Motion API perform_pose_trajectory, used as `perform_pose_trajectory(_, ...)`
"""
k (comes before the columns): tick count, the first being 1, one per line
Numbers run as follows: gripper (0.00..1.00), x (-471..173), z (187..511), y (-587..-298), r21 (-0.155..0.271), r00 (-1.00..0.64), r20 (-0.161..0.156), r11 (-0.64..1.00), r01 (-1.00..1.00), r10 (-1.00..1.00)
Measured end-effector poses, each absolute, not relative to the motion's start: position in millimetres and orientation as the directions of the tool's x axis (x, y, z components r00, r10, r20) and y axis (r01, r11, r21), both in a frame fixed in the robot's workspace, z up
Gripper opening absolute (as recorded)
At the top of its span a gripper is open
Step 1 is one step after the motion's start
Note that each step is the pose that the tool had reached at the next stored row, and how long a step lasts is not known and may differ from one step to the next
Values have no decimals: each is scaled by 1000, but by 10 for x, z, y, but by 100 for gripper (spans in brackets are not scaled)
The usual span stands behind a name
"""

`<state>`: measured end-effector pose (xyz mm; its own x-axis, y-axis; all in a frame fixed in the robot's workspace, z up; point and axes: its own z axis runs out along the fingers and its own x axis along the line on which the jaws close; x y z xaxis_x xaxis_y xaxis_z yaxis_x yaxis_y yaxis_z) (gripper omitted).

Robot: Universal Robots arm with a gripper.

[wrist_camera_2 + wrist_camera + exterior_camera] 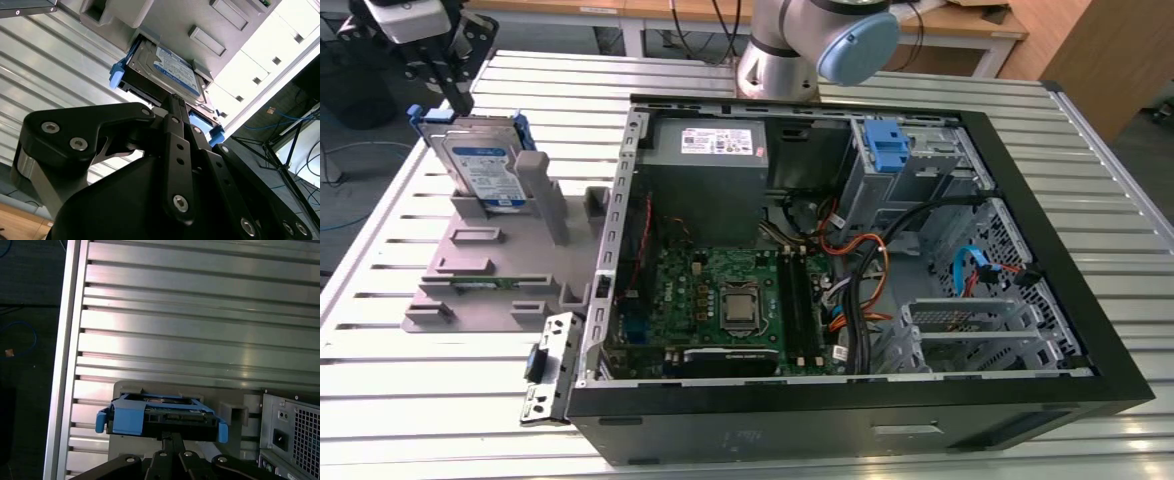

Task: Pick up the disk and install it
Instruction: 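Pick up the disk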

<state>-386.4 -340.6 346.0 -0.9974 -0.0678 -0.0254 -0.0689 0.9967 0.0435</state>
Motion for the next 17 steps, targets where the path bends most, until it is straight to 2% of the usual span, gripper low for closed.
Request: perform_pose_trajectory(17,11,-3864,3460,-3407,43,-992,-25,992,-122,-121)
